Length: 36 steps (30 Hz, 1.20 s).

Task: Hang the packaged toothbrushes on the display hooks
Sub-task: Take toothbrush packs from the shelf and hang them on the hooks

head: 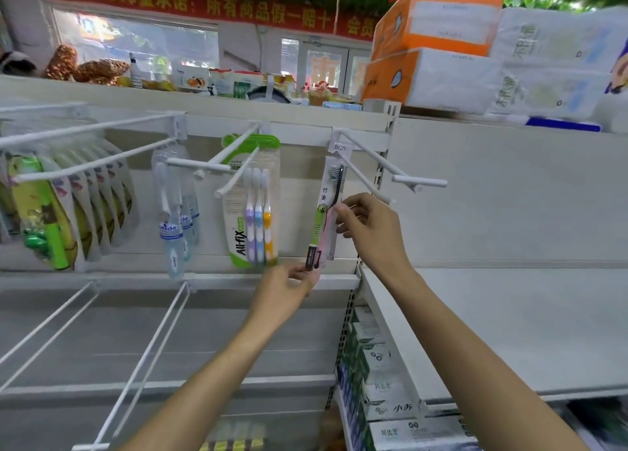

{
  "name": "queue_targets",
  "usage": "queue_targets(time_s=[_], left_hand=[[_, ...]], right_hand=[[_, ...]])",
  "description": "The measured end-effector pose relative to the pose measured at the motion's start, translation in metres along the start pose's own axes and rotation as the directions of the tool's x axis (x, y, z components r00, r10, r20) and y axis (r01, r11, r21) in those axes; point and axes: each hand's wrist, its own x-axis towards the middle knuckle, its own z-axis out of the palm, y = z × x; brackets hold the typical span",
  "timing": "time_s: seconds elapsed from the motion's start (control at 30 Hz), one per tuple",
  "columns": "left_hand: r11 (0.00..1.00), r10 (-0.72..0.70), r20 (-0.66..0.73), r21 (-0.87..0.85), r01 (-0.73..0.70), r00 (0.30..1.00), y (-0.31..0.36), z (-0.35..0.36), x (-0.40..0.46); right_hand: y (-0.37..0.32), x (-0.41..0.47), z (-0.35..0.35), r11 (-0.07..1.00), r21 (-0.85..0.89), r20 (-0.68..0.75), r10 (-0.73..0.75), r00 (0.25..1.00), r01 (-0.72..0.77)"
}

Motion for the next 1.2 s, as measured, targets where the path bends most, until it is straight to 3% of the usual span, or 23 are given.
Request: queue_targets(time_s=[0.17,0.27,0.53,0.83,1.2], left_hand=[[0.952,0.086,0.008,0.295,-0.085,0.996,-0.008,-0.007,-0.018],[0.915,0.19,-0.021,0.366,-0.169,0.982,0.007,-0.003,-0.031],[0.691,0.452,0.077,0.6,-0.403,0.889,0.058,0.048,-0.05],[0.459,0.597,0.26,0.666,-0.589,0.759,0.129,0.164,-0.09],[0.427,0.632,0.362,0.575,-0.698,0.685,0.228,0.344,-0.151]], right_hand=[[0.019,-0.024,-0.027,0.961,-0.271,0.038,-0.054,0.998,0.062],[0.031,-0.043,-0.049,0.904,-0.403,0.109,-0.107,0.988,0.143],[0.064,-0.102,-0.126,0.695,-0.671,0.197,-0.172,0.965,0.261],[0.092,-0.166,-0.27,0.601,-0.775,0.151,-0.125,0.981,0.196],[0.147,-0.239,-0.484,0.5,-0.861,0.06,-0.091,0.994,0.098]])
